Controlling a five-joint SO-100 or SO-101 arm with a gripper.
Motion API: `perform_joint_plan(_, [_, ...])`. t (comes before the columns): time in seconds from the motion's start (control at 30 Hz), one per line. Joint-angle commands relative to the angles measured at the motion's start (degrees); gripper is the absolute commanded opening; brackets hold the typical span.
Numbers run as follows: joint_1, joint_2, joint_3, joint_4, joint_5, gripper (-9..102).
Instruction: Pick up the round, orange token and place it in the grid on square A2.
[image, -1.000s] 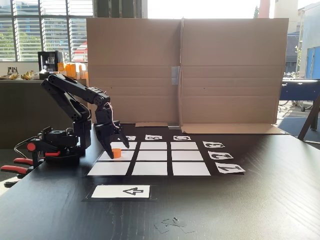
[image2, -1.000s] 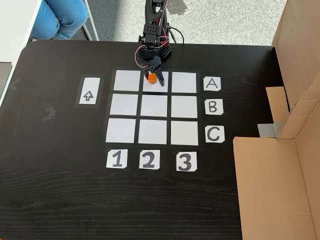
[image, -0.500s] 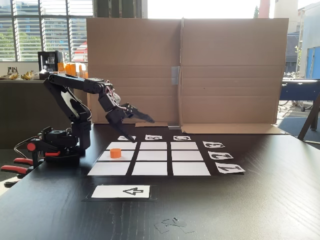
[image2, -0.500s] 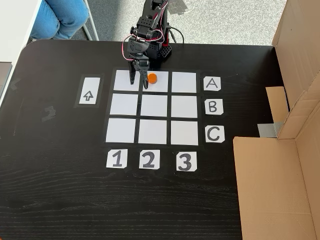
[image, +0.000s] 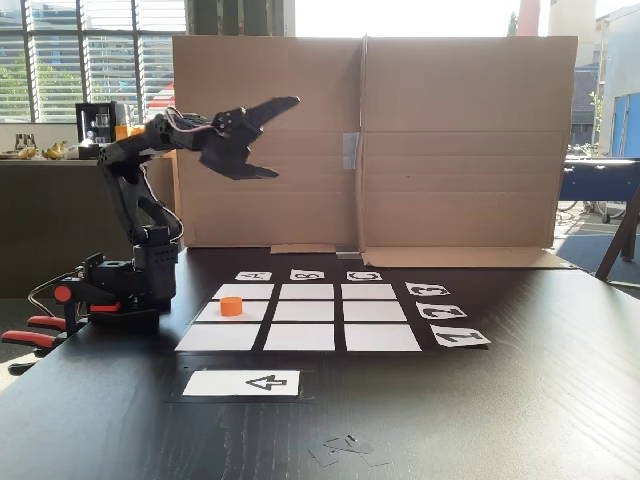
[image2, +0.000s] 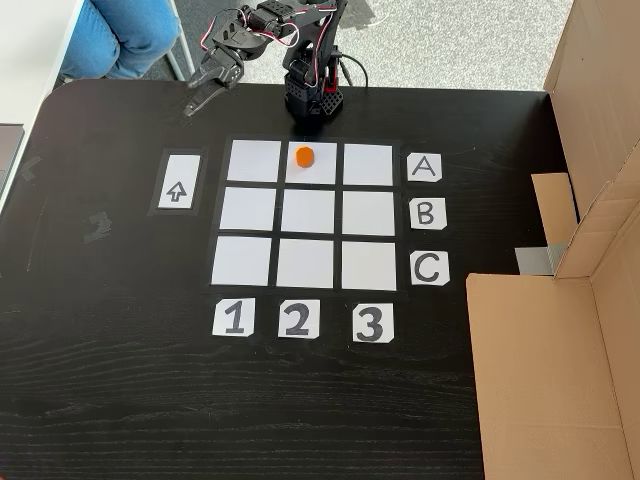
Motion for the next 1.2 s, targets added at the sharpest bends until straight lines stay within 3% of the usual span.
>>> perform_joint_plan(0.0, [6.7, 3.1, -3.8, -2.7, 5.9, 48])
perform_joint_plan(0.23, [22.3, 7.6, -2.7, -4.4, 9.3, 45])
perform_joint_plan(0.4, [32.3, 11.4, 0.0, -4.3, 13.4, 19])
perform_joint_plan(0.67, [41.4, 26.5, 18.9, -4.3, 14.1, 5])
perform_joint_plan(1.17, [45.4, 57.9, 57.2, -4.9, 11.4, -1])
